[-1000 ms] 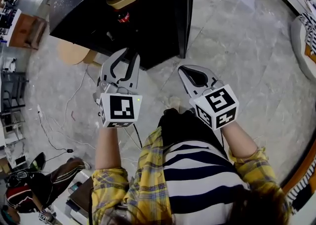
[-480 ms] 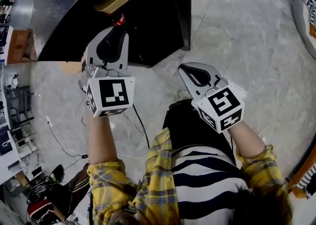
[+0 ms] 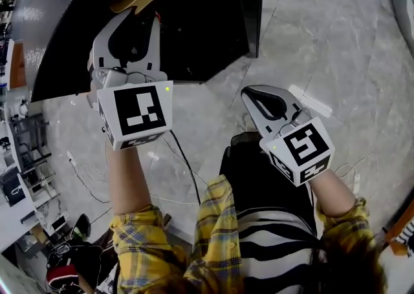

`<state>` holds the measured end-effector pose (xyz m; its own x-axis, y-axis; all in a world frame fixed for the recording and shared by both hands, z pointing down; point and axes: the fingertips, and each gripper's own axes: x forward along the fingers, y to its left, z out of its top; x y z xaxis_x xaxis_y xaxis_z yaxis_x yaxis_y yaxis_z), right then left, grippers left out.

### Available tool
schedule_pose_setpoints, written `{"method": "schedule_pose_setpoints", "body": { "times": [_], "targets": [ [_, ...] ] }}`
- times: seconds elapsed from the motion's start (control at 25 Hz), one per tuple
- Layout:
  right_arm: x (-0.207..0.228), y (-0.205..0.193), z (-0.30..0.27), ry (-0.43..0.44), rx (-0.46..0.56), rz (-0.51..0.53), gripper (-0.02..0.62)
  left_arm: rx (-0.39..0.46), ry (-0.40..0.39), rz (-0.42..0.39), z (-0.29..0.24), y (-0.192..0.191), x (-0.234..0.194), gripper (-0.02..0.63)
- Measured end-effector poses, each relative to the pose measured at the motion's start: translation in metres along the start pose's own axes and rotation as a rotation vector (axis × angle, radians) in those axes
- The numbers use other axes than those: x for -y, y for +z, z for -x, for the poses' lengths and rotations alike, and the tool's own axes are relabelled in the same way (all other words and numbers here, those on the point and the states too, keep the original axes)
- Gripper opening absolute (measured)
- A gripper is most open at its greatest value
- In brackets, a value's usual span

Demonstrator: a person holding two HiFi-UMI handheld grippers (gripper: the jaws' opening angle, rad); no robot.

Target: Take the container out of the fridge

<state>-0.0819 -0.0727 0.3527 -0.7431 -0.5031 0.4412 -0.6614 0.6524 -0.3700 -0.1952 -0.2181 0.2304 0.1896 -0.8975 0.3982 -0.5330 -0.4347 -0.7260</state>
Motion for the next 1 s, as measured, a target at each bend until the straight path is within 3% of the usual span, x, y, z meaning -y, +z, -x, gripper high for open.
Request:
{"method": "schedule_pose_setpoints", "body": {
  "times": [0.36, 0.64, 1.0],
  "targets": [
    [0.000, -0.027, -0.020, 0.043, -0.035, -0.020, 0.029, -0.031, 0.030, -0.019, -0.015, -0.010, -0.013, 0.112],
    [-0.006, -0.045, -0.035, 0.072, -0.061, -0.055, 0.029, -0.067, 0.085, -0.090, -0.021, -0.010, -0.023, 0.115],
    [-0.001, -0.059, -0.047, 0.072, -0.076, -0.095, 0.029, -0.121, 0.031, -0.119, -0.034, -0.014, -0.022, 0.144]
  ]
}}
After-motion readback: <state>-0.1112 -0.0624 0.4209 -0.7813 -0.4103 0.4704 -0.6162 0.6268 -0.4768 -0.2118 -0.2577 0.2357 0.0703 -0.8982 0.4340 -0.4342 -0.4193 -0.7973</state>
